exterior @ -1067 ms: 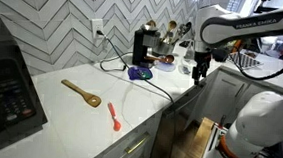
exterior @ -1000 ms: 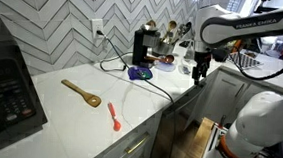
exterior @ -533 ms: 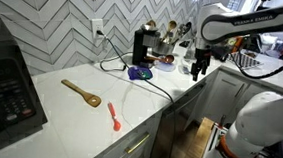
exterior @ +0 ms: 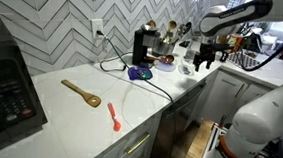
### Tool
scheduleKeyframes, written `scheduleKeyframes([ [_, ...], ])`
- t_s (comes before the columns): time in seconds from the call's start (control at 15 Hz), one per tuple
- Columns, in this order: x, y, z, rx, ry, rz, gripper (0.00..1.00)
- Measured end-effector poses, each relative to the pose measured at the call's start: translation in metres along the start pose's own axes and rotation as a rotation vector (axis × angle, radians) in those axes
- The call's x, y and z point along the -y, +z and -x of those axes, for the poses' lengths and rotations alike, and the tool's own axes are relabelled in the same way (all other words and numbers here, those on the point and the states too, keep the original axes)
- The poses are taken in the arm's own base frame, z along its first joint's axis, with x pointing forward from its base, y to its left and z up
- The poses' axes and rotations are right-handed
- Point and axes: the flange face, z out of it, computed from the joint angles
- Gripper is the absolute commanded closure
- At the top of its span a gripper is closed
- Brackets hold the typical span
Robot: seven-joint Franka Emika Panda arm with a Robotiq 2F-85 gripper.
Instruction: Pick up the clear bowl with sachets inside and pour the sachets onto the table
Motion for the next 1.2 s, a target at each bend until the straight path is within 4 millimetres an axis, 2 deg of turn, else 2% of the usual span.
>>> scheduleKeyframes([
  [0.13,-0.014,0.001,-0.012,0.016,0.030,-0.004,0.00],
  [0.4,-0.013,0.001,-0.019,0.024,0.033,-0.002,0.00],
  [0.6,-0.015,-0.005,-0.023,0.007,0.103,-0.031,0.00],
  [0.87,-0.055,-0.010,-0.041,-0.015,0.290,-0.063,0.00],
  [1.07,-0.090,0.005,-0.056,-0.033,0.411,-0.097,0.00],
  [1.2,-0.106,0.018,-0.067,-0.080,0.468,-0.112,0.00],
])
